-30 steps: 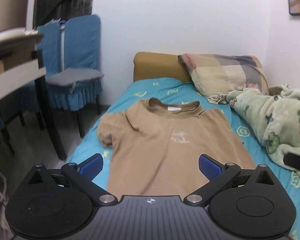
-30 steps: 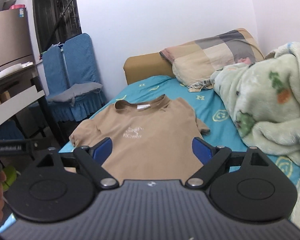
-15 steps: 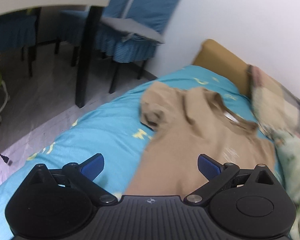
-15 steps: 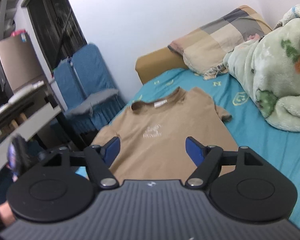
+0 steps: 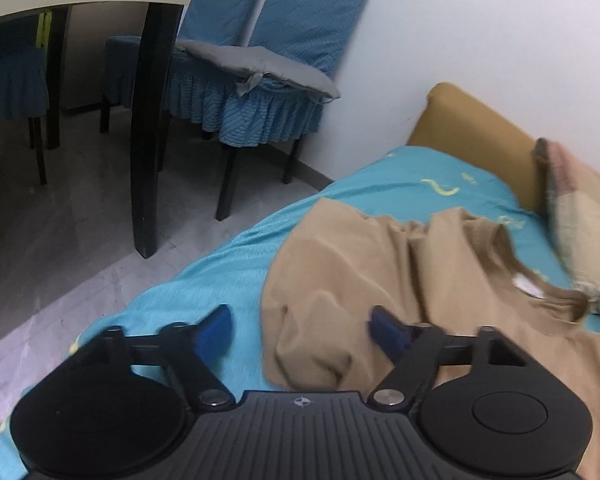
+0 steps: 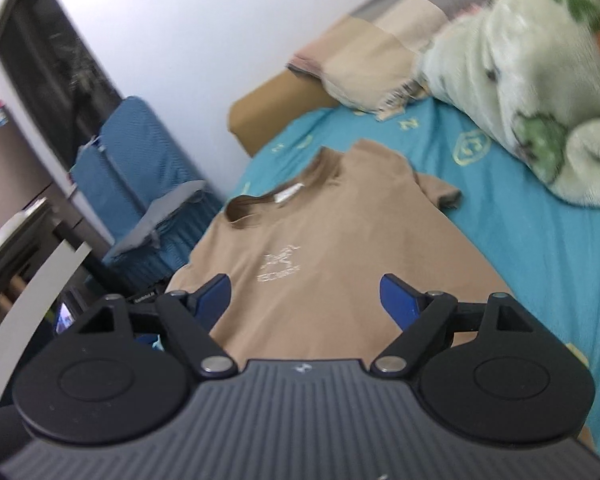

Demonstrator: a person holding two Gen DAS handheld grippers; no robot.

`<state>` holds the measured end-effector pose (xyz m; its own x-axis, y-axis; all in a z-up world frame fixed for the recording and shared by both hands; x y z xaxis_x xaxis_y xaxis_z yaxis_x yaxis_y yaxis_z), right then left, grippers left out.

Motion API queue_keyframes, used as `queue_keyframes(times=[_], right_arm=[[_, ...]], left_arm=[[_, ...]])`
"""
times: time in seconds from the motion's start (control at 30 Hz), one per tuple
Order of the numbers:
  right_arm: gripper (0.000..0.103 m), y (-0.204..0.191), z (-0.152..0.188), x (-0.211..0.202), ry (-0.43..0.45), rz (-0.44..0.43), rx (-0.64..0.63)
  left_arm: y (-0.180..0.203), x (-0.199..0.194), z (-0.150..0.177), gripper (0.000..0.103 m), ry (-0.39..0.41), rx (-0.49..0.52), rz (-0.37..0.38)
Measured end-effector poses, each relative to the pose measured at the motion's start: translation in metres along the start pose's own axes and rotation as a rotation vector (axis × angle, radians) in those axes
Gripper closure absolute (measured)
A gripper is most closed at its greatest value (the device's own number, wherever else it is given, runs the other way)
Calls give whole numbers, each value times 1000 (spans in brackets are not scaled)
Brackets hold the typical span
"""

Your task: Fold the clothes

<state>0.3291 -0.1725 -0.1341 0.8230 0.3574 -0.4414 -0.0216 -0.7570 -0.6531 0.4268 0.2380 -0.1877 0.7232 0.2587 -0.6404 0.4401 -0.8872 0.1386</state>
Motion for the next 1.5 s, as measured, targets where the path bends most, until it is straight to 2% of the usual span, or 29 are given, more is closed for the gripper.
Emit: queue_keyframes(times=[0.07,0.13,0.17,0.2,0.27,0.33,0.37,0.47,0.53,0.63,0.67,0.7,0.77,0.8,0.83,0.87,1.03,1.13,1.3,1.37,1.4,1.43,1.47,1.5], right_arm=[[19,6,-3,4,1,14,19],[19,11,-4,6,3,28,25],[19,12,-4,7,4,36,27],[19,14,-4,7,3,43,31],[19,15,-4,6,1,54,39],[19,17,-5,4,3,63,44],[19,18,-6,3,8,69,46],[19,23,-10,-2,26,86,55],[19,27,-12,-4,32,92,66],[19,33,-16,-6,38,100,84],[19,34,-16,-5,36,102,90],[19,35,-16,-5,35,104,96],[19,37,-17,-5,30,104,108],[19,37,-17,-4,28,103,112],[19,37,-17,-3,26,102,117],[19,38,-17,-3,23,101,121],[19,41,-15,1,6,106,142],[19,43,-13,3,2,118,144],[19,46,-8,10,-18,132,138],[19,48,-5,13,-29,138,131],[19,49,-4,15,-35,142,128],[19,50,-2,18,-40,146,125],[19,51,-1,20,-47,150,122],[19,52,1,22,-54,155,118]], left_arm=[[10,11,-4,56,-1,38,-28],[26,14,-8,89,11,133,-69],[37,12,-9,93,35,207,-97],[49,8,-9,93,66,292,-131],[85,-2,-5,95,164,534,-186],[129,-11,15,96,299,845,-213],[148,-15,28,97,322,947,-197],[196,-23,67,98,305,1148,-100],[213,-19,85,97,252,1177,-53],[225,-10,102,95,170,1182,-23],[223,-9,102,95,168,1170,-21],[221,-11,100,88,169,1152,-8],[214,-19,94,65,170,1105,45],[209,-25,90,43,175,1073,91],[204,-32,87,28,185,1041,135],[198,-38,84,27,197,1008,174],[176,-61,67,28,225,799,269],[173,-58,49,28,240,729,243],[181,-16,21,30,187,665,171],[175,3,13,31,145,597,169],[171,13,9,38,122,558,170],[166,22,4,55,99,519,171],[162,31,0,65,76,479,171],[158,40,-4,80,53,440,172]])
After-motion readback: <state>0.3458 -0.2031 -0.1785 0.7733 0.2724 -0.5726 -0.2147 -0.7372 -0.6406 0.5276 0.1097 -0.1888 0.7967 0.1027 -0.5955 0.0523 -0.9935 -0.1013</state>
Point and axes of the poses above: each gripper's, at about its wrist camera, not at the fingertips, and x roughly the way its jaws point, y to its right, z to its underside, the point moved 5 cm from there along x, roughly the way its jaws point, and after that the axes turned 8 degrees about x, right-handed, at the moved point
